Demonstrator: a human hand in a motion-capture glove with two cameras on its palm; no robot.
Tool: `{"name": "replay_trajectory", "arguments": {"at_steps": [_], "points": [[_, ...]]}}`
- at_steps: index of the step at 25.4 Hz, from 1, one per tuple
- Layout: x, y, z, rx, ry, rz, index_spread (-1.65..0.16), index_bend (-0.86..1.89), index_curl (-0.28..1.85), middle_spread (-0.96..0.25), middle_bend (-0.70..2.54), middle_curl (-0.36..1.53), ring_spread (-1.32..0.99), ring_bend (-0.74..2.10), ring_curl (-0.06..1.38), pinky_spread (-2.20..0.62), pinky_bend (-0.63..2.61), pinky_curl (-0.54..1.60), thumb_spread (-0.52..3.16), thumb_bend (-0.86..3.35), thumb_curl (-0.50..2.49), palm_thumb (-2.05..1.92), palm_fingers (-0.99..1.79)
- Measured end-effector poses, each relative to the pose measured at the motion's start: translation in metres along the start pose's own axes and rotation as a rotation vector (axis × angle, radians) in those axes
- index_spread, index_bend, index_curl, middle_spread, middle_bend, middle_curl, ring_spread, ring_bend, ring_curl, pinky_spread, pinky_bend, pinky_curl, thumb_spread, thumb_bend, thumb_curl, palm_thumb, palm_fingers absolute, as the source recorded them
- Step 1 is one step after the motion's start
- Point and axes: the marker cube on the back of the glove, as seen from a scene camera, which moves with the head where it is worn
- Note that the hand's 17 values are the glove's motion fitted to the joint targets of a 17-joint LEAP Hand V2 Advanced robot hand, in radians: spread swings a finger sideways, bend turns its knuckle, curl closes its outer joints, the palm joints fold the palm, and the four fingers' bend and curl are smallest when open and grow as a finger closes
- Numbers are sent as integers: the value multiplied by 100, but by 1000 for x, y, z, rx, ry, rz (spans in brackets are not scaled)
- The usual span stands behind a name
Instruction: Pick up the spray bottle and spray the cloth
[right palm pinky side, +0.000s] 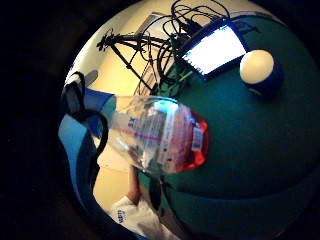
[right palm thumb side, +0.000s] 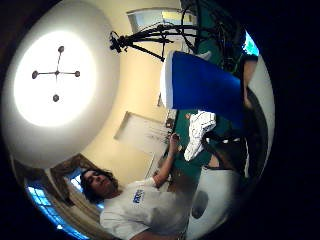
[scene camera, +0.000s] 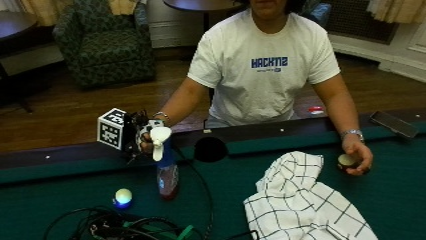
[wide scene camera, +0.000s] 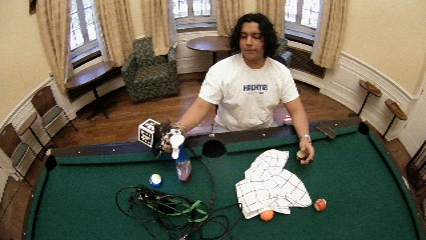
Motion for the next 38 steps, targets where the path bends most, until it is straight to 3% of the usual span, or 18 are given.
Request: {"name": "replay_trajectory", "arguments": {"at_steps": [13,17,24,29,38], "points": [[0,4,-1,17,-90,-7,-30,80,61,-26,81,75,-25,95,66,-10,79,66,6,6,64,116,124],[0,6,2,-27,-134,-1,-29,82,65,-25,78,76,-24,91,67,-13,72,66,4,3,66,113,100],[6,8,8,-9,-41,41,-31,36,55,-25,60,68,-24,84,64,-19,75,65,39,-8,64,94,69],[7,4,16,-29,-42,48,-36,29,49,-24,55,62,-21,62,55,-9,51,56,64,-9,55,78,49],[7,-18,46,-56,-31,74,-36,20,41,-19,38,51,-17,53,44,8,30,42,82,-4,48,70,58]]}}
